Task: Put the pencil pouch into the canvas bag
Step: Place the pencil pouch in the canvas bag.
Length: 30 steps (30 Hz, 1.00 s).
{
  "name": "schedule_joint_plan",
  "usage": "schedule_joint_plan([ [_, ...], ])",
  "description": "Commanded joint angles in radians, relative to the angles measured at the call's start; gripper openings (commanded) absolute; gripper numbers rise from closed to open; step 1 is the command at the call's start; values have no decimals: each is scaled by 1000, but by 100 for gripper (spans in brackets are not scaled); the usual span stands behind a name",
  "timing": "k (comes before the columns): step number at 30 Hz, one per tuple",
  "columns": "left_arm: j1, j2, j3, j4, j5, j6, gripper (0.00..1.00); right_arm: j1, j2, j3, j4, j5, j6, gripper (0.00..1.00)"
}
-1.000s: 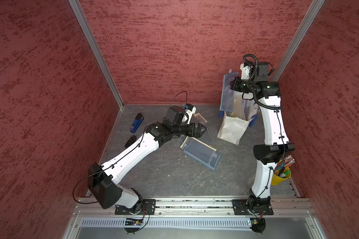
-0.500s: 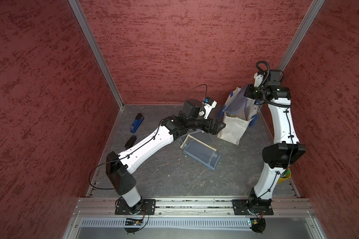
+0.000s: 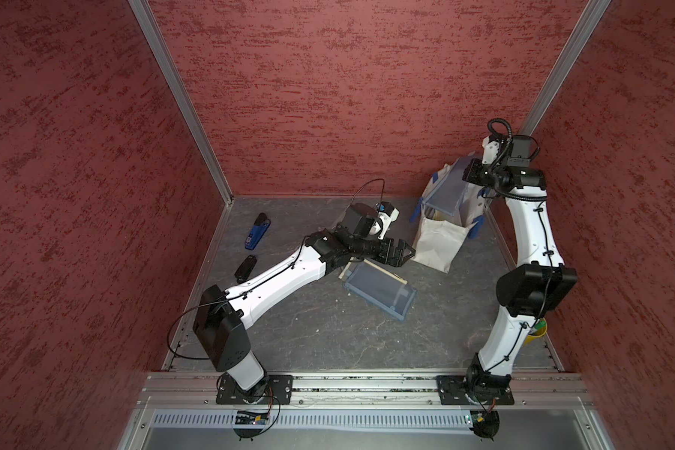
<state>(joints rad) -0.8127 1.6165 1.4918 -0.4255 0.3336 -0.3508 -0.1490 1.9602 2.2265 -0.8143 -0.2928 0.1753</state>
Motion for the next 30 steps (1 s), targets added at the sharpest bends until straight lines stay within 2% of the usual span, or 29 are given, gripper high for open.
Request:
schedule_joint_plan([
  [1, 1, -39, -8, 26, -13, -19, 99, -6, 2, 74, 67, -64, 10, 0],
  [12, 14, -37, -31, 32, -27, -39, 99, 7, 67, 64, 26, -105, -33, 0],
  [21, 25, -31, -43, 43, -16, -50, 99, 44, 64, -63, 8, -19, -104, 0],
  [30, 26, -46, -75, 47, -14, -56, 99, 63, 46, -218, 53, 40, -55, 0],
])
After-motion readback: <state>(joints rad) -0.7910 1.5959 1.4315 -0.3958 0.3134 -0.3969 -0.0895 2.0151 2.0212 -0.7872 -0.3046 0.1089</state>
